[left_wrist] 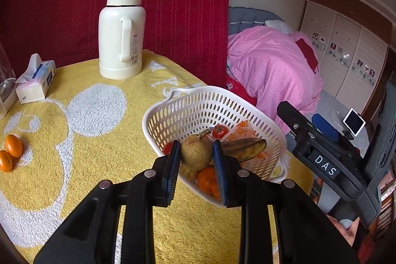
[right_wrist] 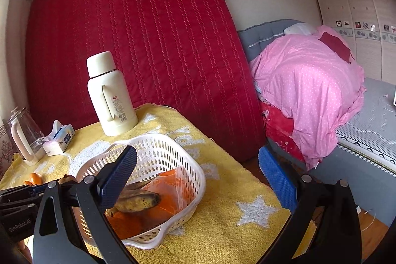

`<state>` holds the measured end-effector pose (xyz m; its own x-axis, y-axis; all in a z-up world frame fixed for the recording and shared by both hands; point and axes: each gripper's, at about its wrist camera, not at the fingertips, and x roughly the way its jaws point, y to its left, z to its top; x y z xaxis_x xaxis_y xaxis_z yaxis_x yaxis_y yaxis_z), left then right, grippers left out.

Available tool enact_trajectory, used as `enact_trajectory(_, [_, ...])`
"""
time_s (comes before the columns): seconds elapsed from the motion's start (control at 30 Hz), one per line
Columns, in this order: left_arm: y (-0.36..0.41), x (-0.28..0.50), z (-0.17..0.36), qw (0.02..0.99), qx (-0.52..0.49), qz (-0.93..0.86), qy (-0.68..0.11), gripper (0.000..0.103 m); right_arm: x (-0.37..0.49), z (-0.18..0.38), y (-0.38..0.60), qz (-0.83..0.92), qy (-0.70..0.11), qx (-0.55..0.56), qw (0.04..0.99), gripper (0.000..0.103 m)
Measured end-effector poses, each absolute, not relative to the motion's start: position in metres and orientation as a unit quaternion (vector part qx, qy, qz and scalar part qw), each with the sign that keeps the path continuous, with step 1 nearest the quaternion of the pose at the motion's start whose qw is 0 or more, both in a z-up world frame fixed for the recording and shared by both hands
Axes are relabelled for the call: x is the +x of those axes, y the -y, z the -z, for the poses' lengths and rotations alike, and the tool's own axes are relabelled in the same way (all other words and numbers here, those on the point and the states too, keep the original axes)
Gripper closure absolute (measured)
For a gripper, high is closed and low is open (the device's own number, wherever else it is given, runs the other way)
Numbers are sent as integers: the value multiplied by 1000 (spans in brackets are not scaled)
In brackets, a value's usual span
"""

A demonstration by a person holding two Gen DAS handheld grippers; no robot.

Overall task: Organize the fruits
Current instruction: 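Carry the kiwi into the white basket and open the left tool, then withdraw both open tools from the basket toward the remaining oranges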

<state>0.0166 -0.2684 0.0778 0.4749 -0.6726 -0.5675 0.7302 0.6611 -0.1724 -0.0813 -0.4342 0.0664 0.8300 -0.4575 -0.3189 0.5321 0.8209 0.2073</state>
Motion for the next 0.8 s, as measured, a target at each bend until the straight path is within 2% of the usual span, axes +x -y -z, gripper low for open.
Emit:
enact_trajectory(0.07, [268,17,-77,856,43,410,-312,74,-82,-66,435,262,-127,149,945,3])
enact_trajectory(0.1, [267,19,-76,855,40,410,-314,61,-82,-66,436,262,-127,150,945,3])
enact_trajectory(0.13, [265,19,-76,855,34,411,-314,41,-81,-65,435,262,-127,151,945,3])
enact_trajectory(0.2, [260,19,-78,858,24,411,-307,27,-81,-64,434,261,-128,149,945,3])
enact_trajectory(0.3, [251,22,-78,862,15,403,-308,14,-82,-64,433,262,-125,143,946,3])
enact_trajectory(0.5, [227,27,-77,890,24,346,-295,5,-85,-65,433,268,-116,145,945,3])
enact_trajectory(0.8, [200,33,-71,919,38,266,-288,5,-93,-70,425,272,-89,127,950,3])
